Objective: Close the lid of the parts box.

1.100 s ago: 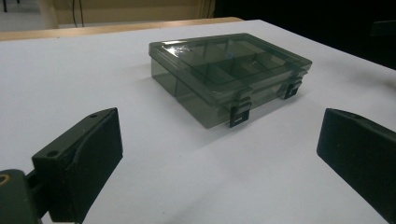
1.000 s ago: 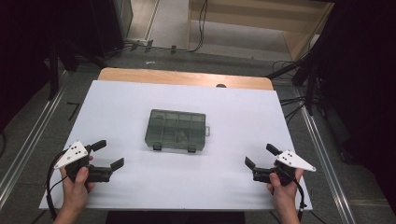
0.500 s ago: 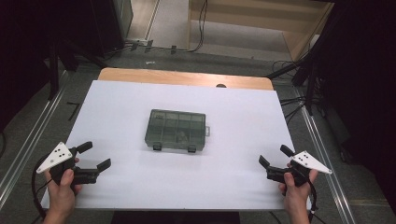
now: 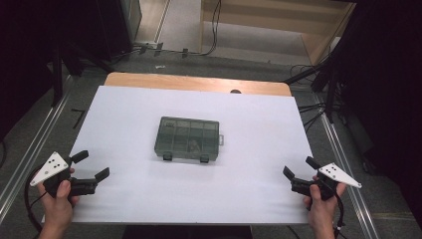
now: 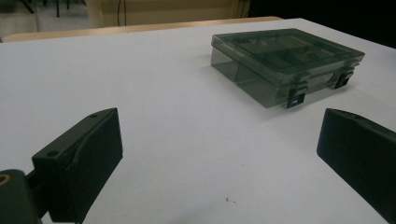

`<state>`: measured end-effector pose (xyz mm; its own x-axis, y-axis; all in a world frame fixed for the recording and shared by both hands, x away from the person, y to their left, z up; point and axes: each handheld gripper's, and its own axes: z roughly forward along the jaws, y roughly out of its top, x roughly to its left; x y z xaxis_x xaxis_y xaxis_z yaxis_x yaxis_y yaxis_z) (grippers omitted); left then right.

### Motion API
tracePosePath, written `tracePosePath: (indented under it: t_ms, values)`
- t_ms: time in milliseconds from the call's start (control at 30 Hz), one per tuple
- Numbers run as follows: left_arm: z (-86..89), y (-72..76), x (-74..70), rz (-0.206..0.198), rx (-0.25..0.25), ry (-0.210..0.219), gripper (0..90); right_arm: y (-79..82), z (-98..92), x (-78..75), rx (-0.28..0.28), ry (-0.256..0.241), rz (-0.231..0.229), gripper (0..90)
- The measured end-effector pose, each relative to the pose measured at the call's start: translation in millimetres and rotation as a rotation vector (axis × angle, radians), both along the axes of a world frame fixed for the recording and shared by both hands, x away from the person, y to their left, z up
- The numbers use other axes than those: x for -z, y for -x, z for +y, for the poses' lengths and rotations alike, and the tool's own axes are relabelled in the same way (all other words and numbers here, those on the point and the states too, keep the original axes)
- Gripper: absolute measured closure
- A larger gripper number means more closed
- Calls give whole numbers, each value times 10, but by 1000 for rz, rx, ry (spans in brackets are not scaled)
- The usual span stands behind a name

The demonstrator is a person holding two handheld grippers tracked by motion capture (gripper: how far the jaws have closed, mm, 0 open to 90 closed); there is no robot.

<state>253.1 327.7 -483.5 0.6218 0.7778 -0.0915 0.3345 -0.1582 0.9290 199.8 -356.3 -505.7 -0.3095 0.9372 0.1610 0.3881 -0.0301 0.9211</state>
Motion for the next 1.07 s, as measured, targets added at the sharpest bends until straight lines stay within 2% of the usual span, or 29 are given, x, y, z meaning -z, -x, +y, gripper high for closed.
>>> tracePosePath:
  t_ms: [267,500,600,667,833,1067]
  values:
    - [-38,-9,30,11,1,-16,0,-12,-12,65,10,4,14,0]
    - [-69,-27,64,22,-17,-33,0,-25,5,100,14,5,18,0]
    - [-89,-42,78,24,-4,-32,0,-37,27,121,10,8,16,0]
    - [-108,-51,89,29,-21,-46,0,-43,45,135,15,13,21,0]
    - [-133,-48,95,24,-26,-68,0,-51,29,138,18,0,21,0]
    - [-139,-64,100,32,-22,-68,0,-64,66,141,5,30,20,0]
